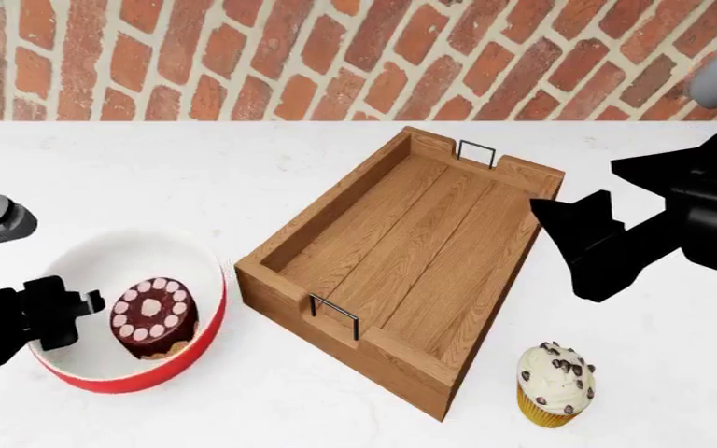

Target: Pick up the bowl with cake and place it on the tray. Pick up the cupcake and place it on the tray.

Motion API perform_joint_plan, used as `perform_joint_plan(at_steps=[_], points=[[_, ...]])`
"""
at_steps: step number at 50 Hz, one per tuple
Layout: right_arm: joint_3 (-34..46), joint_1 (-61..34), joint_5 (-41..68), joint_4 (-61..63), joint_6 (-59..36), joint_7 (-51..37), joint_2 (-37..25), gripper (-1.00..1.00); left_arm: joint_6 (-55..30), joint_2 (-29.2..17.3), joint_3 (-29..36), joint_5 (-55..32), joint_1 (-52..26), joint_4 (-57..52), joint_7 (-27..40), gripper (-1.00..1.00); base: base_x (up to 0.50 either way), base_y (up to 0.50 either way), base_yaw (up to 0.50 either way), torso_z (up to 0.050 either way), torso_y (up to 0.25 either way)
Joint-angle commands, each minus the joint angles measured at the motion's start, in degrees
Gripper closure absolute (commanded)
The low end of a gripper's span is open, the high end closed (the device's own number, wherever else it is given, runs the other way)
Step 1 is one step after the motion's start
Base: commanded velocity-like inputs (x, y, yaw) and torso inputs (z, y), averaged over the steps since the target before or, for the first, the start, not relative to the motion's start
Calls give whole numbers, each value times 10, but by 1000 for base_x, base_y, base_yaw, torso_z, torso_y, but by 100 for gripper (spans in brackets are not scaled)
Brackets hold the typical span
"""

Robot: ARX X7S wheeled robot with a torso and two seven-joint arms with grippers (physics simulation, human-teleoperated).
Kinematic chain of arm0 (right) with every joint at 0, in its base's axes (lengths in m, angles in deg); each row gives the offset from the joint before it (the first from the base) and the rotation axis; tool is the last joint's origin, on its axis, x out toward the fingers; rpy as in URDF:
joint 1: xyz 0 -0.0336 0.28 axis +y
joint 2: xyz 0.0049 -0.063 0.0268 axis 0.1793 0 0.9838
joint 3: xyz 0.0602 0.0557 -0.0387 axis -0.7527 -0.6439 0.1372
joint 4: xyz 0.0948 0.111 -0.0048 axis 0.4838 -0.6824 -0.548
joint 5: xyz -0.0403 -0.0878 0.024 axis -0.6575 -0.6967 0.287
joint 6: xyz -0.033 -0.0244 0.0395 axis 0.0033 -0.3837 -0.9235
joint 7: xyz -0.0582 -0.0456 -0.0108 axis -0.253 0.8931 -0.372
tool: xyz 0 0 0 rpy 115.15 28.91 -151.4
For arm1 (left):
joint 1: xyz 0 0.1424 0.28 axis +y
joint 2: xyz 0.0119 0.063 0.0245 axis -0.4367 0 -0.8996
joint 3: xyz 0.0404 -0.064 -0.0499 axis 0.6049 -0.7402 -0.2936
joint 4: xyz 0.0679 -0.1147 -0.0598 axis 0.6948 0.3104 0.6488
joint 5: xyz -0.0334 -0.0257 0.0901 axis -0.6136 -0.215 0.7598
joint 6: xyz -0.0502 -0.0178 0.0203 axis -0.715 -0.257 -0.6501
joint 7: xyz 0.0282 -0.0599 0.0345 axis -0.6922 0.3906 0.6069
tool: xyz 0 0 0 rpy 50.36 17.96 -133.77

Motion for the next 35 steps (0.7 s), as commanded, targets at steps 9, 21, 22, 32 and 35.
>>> perform_joint_plan(at_steps=[9,21,22,32,35], points=[[0,4,-1,-3,12,2,-6,-100,-15,9,-60,-25,-85,1,120,100,0,0,0,0,0],[-4,12,-4,-2,19,7,-15,-100,-65,80,-108,-33,-191,45,131,100,0,0,0,0,0],[-3,11,-4,-3,19,6,-15,-100,-67,85,-110,-32,-196,47,130,100,0,0,0,0,0],[1,6,-5,-8,20,5,-13,-100,-82,139,-120,-32,-235,78,112,100,0,0,0,0,0],[2,4,-5,-9,20,3,-13,-100,-89,163,-117,-35,-246,92,110,100,0,0,0,0,0]])
